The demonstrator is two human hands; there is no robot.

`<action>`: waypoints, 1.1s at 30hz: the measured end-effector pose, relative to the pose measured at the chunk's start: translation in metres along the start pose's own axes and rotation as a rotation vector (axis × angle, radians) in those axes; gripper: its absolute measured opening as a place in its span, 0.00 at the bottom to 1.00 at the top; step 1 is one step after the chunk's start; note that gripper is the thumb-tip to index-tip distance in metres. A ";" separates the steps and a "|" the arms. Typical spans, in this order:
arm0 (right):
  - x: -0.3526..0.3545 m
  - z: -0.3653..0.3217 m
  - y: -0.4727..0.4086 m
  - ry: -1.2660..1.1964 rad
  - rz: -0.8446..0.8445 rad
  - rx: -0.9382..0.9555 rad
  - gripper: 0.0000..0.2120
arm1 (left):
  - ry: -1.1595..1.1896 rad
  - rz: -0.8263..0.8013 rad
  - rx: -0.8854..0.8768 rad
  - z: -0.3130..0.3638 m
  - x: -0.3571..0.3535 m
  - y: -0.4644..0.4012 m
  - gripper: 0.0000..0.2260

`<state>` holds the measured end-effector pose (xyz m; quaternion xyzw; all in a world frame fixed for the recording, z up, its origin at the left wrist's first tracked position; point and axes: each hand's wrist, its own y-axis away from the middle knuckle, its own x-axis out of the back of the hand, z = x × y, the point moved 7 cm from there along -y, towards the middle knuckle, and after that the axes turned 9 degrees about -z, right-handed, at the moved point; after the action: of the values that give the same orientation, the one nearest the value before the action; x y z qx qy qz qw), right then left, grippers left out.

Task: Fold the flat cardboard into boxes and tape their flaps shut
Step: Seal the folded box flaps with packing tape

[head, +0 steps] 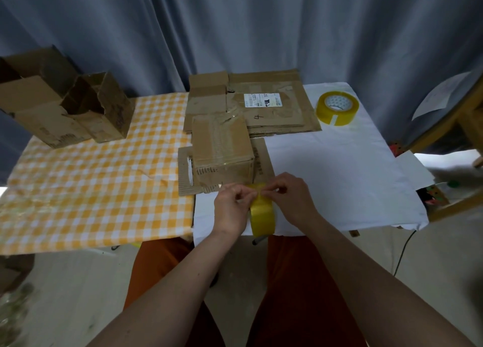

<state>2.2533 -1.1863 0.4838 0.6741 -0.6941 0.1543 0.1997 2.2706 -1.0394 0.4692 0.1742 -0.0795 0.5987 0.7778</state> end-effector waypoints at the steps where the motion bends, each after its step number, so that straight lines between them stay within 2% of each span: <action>1: 0.002 0.004 0.001 -0.045 0.007 -0.018 0.03 | 0.017 -0.015 0.013 0.001 -0.002 0.000 0.05; 4: 0.012 0.017 0.008 -0.311 0.090 -0.124 0.09 | 0.101 -0.014 0.090 0.002 -0.005 -0.001 0.09; 6: 0.016 0.027 0.011 -0.359 0.090 -0.200 0.17 | 0.246 0.003 0.156 0.003 -0.006 -0.004 0.09; 7: 0.015 0.029 0.011 -0.322 0.029 -0.222 0.17 | 0.308 0.001 0.174 0.006 -0.008 -0.006 0.09; 10: 0.008 0.028 0.015 -0.231 -0.182 -0.173 0.06 | 0.418 -0.034 0.172 0.020 -0.018 -0.013 0.06; 12: 0.016 0.030 0.016 -0.210 -0.159 -0.134 0.08 | 0.438 -0.062 0.139 0.029 -0.028 -0.019 0.05; 14: 0.030 0.031 0.014 -0.139 -0.084 -0.086 0.09 | 0.346 -0.070 0.088 0.036 -0.034 -0.026 0.06; 16: 0.047 0.036 0.011 0.131 0.026 -0.079 0.19 | 0.097 -0.015 -0.016 0.041 -0.031 -0.033 0.06; 18: 0.064 0.046 0.010 0.405 0.132 -0.104 0.22 | -0.117 0.058 -0.131 0.046 -0.023 -0.036 0.08; 21: 0.078 0.065 0.007 0.630 0.139 -0.152 0.19 | -0.243 0.059 -0.214 0.043 -0.016 -0.034 0.09; 24: 0.076 0.086 0.005 0.802 0.073 -0.203 0.21 | -0.365 0.020 -0.215 0.030 -0.012 -0.027 0.10; 28: 0.062 0.114 0.004 0.821 -0.077 -0.317 0.22 | -0.556 0.040 -0.380 0.035 0.000 -0.015 0.05; 30: 0.058 0.109 -0.001 0.852 -0.057 -0.327 0.21 | -0.675 0.168 -0.457 0.043 0.018 -0.012 0.10; 33: 0.040 0.065 -0.013 0.757 0.090 -0.173 0.23 | -0.624 0.387 -0.298 0.038 0.062 -0.023 0.21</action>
<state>2.2611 -1.2534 0.4458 0.5191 -0.6108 0.3415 0.4908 2.3130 -1.0022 0.5214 0.2149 -0.4293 0.6344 0.6058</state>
